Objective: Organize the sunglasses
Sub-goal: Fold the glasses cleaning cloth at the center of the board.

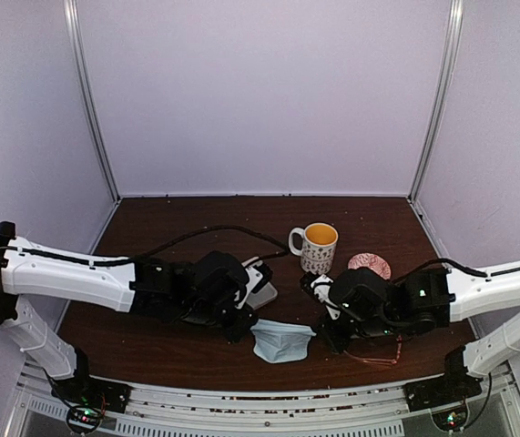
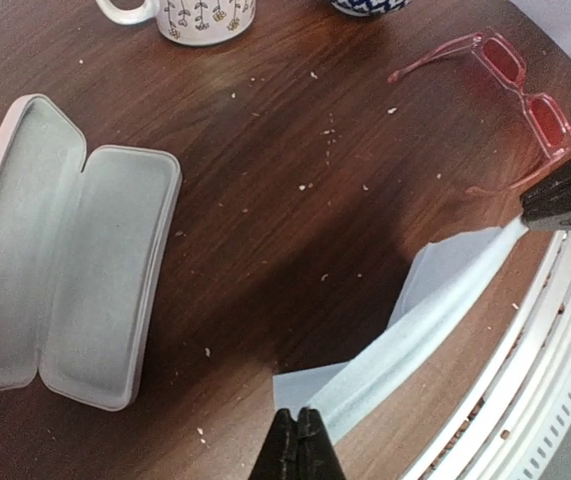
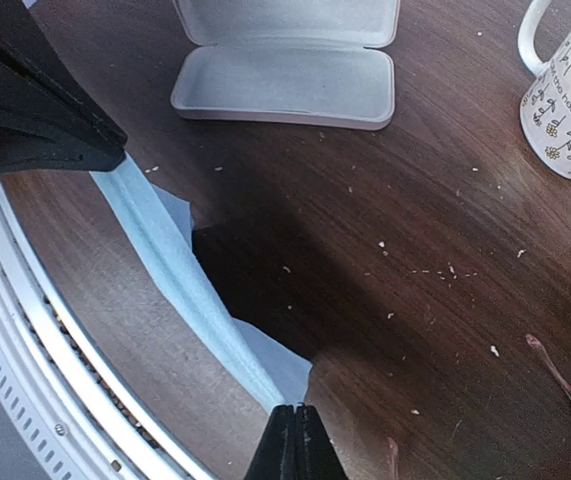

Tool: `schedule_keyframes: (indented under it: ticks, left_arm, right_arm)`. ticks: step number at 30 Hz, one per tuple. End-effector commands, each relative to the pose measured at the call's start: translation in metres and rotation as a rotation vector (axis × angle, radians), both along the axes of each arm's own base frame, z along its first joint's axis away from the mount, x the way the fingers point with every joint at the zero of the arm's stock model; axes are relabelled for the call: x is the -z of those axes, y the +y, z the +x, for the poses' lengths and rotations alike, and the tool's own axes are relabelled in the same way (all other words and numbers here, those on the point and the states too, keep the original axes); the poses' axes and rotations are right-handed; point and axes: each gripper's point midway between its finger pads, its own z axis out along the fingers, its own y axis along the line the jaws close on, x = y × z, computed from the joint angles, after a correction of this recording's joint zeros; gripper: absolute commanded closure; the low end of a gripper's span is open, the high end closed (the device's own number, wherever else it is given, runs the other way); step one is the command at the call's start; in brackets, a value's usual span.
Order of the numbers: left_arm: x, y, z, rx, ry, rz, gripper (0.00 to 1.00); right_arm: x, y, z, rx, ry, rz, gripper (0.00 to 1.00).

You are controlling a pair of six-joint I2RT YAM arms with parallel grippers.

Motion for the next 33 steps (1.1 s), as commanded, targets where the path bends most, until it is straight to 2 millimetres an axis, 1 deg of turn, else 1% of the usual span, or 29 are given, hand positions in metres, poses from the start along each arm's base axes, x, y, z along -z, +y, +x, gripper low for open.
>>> schedule_keyframes:
  ticks: [1,5,9,15,20,26,33]
  left_arm:
    - [0.015,0.004,0.021,-0.008,-0.025,0.073,1.00]
    - [0.022,-0.001,0.037,-0.030,-0.038,0.078,1.00]
    - [0.029,-0.004,0.049,-0.045,-0.048,0.072,1.00]
    - [0.035,-0.007,0.064,-0.057,-0.051,0.077,1.00]
    - [0.032,-0.009,0.073,-0.060,-0.069,0.064,1.00]
    - [0.038,-0.024,0.078,-0.021,-0.081,0.069,1.00]
    - [0.045,-0.029,0.083,-0.023,-0.084,0.052,1.00]
  right_arm:
    - [0.016,-0.013,0.018,0.023,-0.009,-0.099,1.00]
    - [0.025,-0.015,0.035,0.050,-0.019,-0.127,1.00]
    - [0.029,-0.014,0.048,0.063,-0.034,-0.135,1.00]
    - [0.040,-0.021,0.064,0.089,-0.032,-0.157,1.00]
    - [0.049,-0.026,0.073,0.114,-0.011,-0.180,1.00]
    - [0.061,-0.029,0.078,0.123,0.005,-0.212,1.00]
    - [0.062,-0.029,0.082,0.128,-0.005,-0.203,1.00]
